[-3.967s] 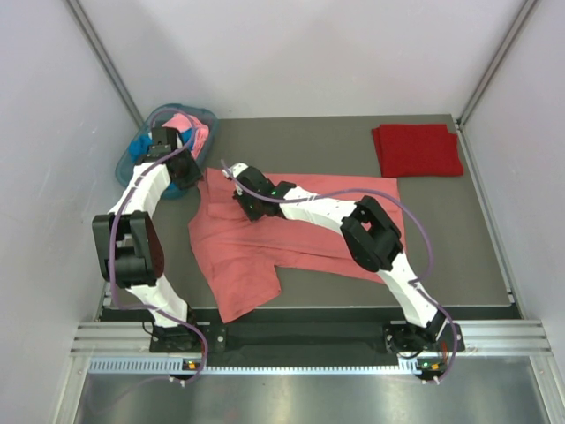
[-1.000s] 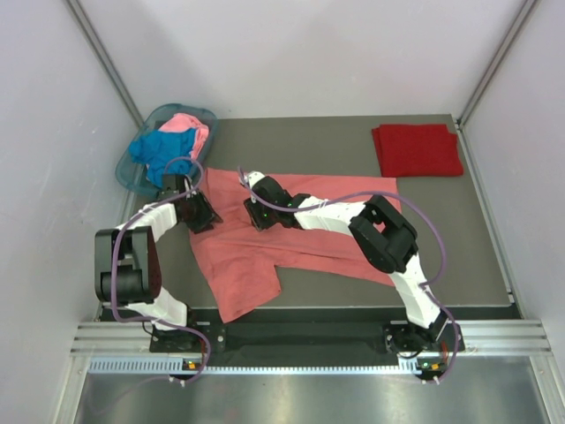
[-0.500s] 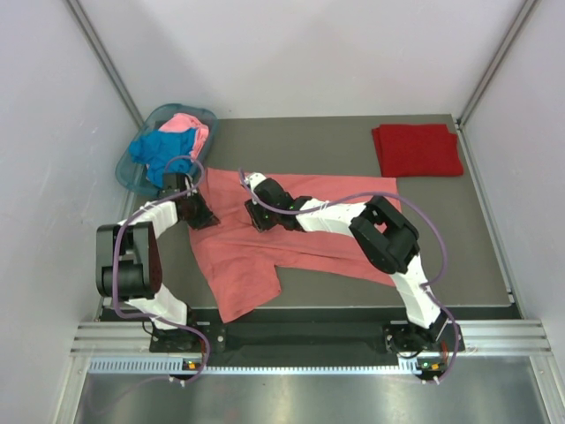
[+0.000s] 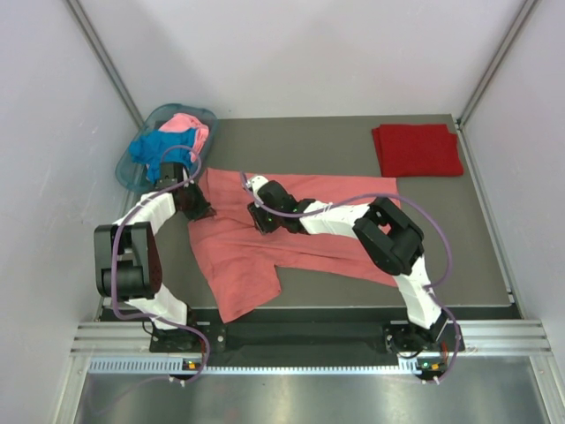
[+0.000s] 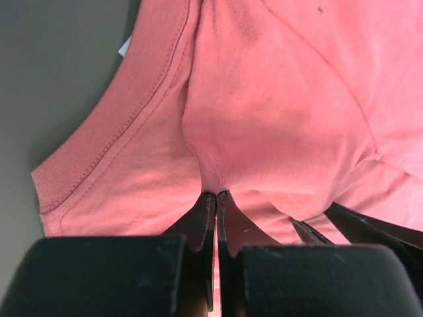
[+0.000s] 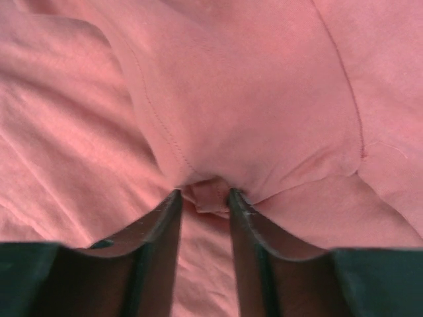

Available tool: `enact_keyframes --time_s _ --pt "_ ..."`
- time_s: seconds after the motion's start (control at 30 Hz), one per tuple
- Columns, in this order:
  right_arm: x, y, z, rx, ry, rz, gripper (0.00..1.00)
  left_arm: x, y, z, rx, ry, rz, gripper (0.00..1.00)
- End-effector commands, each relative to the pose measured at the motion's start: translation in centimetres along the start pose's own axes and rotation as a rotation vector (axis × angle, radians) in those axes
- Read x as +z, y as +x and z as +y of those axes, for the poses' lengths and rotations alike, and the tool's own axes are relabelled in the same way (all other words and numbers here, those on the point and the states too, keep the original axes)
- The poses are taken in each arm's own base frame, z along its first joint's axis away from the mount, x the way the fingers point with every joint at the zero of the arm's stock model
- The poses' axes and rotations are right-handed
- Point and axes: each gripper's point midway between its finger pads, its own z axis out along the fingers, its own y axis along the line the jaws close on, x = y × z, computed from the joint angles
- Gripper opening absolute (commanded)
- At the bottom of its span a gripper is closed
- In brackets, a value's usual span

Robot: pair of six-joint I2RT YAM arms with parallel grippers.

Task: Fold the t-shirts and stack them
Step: Fold the tshirt

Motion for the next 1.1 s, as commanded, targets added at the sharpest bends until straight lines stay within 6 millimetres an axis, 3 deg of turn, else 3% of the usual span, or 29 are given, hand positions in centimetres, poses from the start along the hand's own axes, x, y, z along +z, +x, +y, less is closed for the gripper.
enact_keyframes --time_s 0.0,0.07,0.2,0.3,0.53,1.0,1.07 --pt "-1.2 -0.5 0.8 -0.024 -0.011 -0.008 0.33 -0.4 -1.0 -0.4 0.003 -0.001 -0.01 0.0" --pt "-1.3 -0.6 0.9 -0.025 -0.008 -0.007 0.18 -0.4 -0.9 -0.3 0.0 -0.011 0.002 0.0" --pt "-2.7 -1.6 0.3 -0.03 0.025 -0.027 0.0 -0.7 -1.0 0.7 0.007 -0.078 0.006 0.0" --pt "-4.2 -2.7 0.4 -0.034 0.025 -0.045 0.0 -0.8 -0.6 0.8 -0.001 -0.079 0.013 0.0" --pt "-5.8 -3.1 0.9 -0.038 0.016 -0.052 0.0 -1.1 0.0 0.8 0.002 -0.075 0.035 0.0" --pt "-5.0 -1.0 2.1 0.017 -0.046 -0.024 0.0 -1.5 1.4 2.3 -0.002 -0.144 0.078 0.0" --pt "-5.1 -1.1 1.9 0.021 -0.036 -0.031 0.06 -1.9 1.4 2.3 -0.005 -0.148 0.071 0.06"
